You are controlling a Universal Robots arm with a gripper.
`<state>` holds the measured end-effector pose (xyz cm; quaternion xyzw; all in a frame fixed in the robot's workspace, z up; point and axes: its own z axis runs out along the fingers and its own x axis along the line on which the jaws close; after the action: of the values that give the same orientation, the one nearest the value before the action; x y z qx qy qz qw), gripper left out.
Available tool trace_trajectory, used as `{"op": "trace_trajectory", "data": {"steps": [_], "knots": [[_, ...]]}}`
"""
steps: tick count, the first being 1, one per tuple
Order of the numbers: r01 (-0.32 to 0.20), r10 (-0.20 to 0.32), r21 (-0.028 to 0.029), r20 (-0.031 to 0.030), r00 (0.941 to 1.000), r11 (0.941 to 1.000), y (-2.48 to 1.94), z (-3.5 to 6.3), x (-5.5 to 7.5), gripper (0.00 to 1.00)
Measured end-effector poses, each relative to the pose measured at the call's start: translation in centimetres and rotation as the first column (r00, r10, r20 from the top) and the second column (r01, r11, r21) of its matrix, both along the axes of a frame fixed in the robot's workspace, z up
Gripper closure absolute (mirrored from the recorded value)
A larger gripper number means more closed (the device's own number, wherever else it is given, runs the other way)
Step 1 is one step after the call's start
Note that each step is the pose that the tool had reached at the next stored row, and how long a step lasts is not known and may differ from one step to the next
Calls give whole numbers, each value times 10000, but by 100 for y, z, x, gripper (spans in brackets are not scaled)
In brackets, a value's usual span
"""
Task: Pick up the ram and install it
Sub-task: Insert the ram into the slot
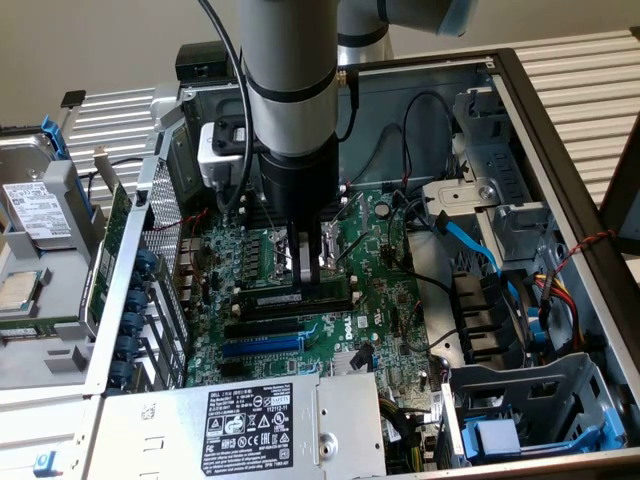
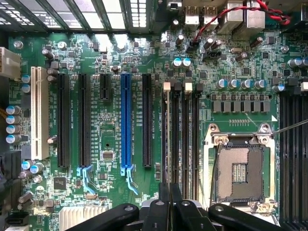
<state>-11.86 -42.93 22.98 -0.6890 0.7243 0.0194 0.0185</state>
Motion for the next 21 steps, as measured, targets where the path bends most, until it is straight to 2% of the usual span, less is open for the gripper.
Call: {"op": "trace_trajectory", "data": {"steps": [6, 12, 13, 14, 15, 21], "knots": [[0, 0, -16, 5, 10000, 10000, 1, -15, 0, 88], [0, 0, -58, 6, 10000, 10000, 2, -28, -8, 87], [0, 0, -57, 8, 10000, 10000, 2, -28, -9, 81], [1, -1, -57, 8, 10000, 10000, 2, -29, -10, 81], [1, -1, -58, 8, 10000, 10000, 3, -29, -13, 74], [10, -10, -57, 9, 10000, 10000, 3, 4, -22, 74]]}}
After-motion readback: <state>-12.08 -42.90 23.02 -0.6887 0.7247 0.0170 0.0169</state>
